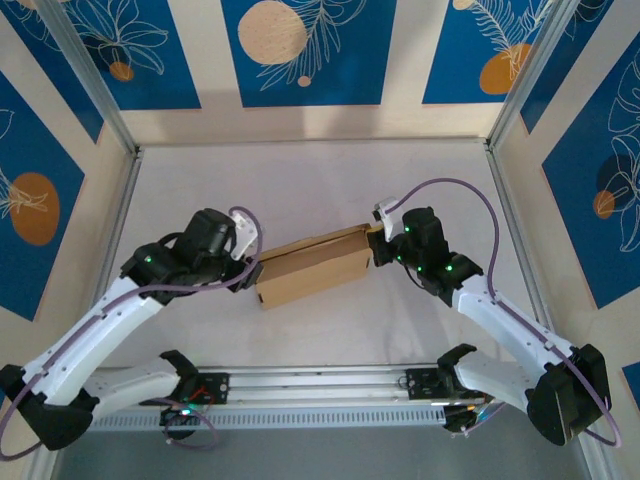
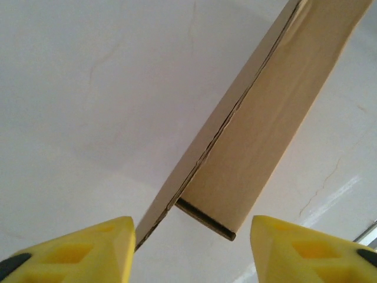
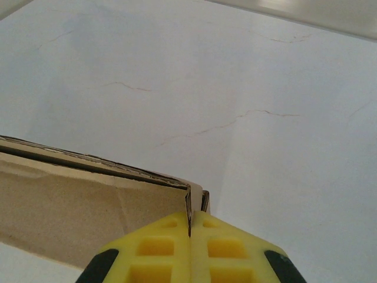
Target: Fold the paper box
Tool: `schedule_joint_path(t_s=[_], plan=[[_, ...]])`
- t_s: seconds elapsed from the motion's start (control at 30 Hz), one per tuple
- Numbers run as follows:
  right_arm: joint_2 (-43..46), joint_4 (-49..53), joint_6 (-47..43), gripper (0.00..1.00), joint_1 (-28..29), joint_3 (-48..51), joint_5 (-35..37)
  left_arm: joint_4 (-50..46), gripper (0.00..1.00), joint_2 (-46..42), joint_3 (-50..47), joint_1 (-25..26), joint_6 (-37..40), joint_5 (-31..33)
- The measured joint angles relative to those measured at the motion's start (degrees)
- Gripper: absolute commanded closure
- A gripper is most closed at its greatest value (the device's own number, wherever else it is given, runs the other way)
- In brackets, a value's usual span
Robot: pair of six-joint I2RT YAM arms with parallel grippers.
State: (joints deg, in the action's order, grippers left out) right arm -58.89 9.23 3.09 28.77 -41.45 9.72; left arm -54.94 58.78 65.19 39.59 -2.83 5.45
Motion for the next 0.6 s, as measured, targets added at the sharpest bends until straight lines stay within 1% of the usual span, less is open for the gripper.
schedule_joint_path(t_s=[0.07, 0.33, 0.5, 0.53, 0.6], plan=[[0.04, 0.00, 0.00, 1.00, 0.04, 0.00, -0.02, -0.57, 0.56, 1.40, -0.24, -0.26, -0.13, 0.39], [0.31, 0.39, 0.00, 1.00, 0.04, 0.00, -0.02, -0.61, 0.62, 1.81, -0.31, -1.18, -0.07, 1.38], [0.35, 0.46, 0.00, 1.00, 0.04, 0.00, 0.00, -0.44, 0.66, 1.97, -1.75, -3.43, 0.24, 1.77], [0.35, 0.46, 0.00, 1.00, 0.04, 0.00, 0.00, -0.44, 0.66, 2.14, -2.10, -3.76, 0.35, 1.92], [0.35, 0.46, 0.00, 1.00, 0.04, 0.00, 0.00, -0.42, 0.62, 2.67, -2.62, -4.13, 0.74, 2.19]])
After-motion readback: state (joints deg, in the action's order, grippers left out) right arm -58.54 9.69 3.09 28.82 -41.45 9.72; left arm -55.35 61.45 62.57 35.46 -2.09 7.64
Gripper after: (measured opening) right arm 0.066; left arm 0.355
